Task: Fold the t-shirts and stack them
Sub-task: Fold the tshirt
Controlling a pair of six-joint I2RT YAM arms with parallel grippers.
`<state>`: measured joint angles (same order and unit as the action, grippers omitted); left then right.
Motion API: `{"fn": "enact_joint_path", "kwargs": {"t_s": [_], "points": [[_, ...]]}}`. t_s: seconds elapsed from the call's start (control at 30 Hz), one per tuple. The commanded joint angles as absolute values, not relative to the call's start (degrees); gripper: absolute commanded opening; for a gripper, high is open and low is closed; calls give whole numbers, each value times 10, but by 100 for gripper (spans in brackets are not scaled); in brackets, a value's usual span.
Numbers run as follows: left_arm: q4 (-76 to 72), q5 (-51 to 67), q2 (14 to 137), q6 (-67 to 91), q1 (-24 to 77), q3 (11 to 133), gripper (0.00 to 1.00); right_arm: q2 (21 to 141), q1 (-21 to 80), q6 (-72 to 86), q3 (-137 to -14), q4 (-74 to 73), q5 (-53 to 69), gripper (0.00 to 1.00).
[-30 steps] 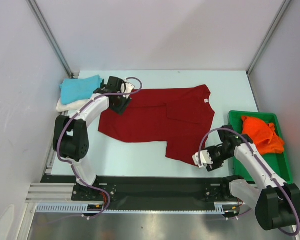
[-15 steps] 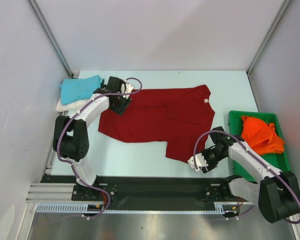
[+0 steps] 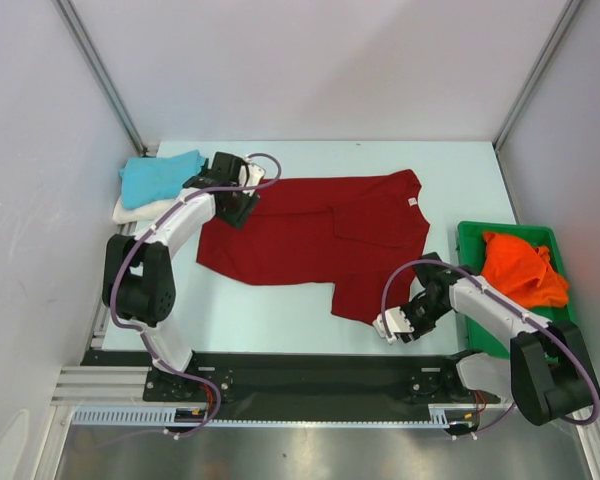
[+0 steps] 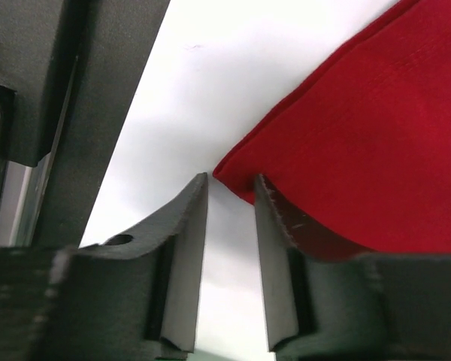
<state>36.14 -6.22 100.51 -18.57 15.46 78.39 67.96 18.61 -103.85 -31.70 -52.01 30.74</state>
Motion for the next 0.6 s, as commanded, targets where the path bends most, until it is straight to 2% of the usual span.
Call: {"fn": "enact_joint_path", "kwargs": {"t_s": [0.0, 0.03, 0.13, 0.23, 0.43, 0.57], "points": [[354, -68, 983, -192, 148, 786, 63, 693, 191, -1052, -310, -511, 294, 33], [352, -68, 980, -193, 147, 779, 63, 696, 195, -1045, -309, -506, 289, 31], [351, -67, 974, -196, 139, 765, 63, 700, 198, -1031, -309, -497, 284, 14], [352, -41, 971, -203, 121, 754, 62, 691, 198, -1014, -317, -501, 285, 5], [397, 60, 997, -227, 76, 775, 62, 655, 199, -962, -323, -509, 286, 1], [456, 120, 1058, -226, 62, 821, 50, 642, 201, -936, -318, -497, 279, 1]]}}
